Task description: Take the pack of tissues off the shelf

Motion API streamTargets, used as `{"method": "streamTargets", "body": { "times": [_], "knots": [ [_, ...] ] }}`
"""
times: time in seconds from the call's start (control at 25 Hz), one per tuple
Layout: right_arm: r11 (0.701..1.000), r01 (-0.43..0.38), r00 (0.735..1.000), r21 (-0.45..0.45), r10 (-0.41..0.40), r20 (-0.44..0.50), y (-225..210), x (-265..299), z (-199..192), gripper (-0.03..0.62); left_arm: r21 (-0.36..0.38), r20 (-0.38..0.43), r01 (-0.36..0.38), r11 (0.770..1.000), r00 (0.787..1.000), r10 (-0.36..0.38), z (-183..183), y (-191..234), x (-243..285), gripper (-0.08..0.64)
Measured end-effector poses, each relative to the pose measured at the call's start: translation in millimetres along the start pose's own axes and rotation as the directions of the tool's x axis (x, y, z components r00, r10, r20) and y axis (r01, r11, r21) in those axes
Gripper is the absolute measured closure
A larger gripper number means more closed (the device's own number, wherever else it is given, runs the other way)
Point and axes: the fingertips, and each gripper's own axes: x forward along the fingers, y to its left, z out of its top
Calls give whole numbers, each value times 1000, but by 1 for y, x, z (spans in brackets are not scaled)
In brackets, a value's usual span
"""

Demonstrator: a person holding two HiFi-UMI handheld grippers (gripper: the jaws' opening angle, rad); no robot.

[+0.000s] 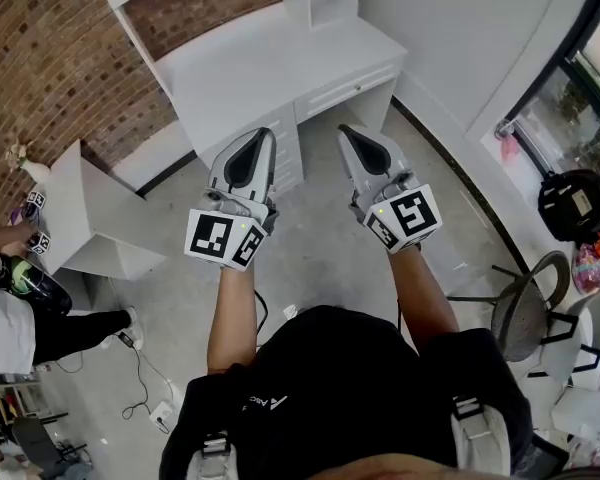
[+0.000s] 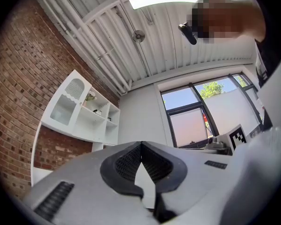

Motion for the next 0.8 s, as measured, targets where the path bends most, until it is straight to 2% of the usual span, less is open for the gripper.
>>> {"method": "streamTargets", "body": {
  "times": [0.32,0.56,0.8],
  "knots": [
    [1000,1,1000,14,-1,-13,-18,-22,-4,591,-15,18,-27,1000,999,27,1,-11,19,561],
    [1000,11,1000,7,-11,3,-58,-44,4,591,-3,25,-28,1000,999,28,4,-33,55,561],
    [1000,4,1000,-22,-3,17,-91,-42,6,591,-3,30,-29,1000,999,29,-5,-40,92,561]
  ]
}}
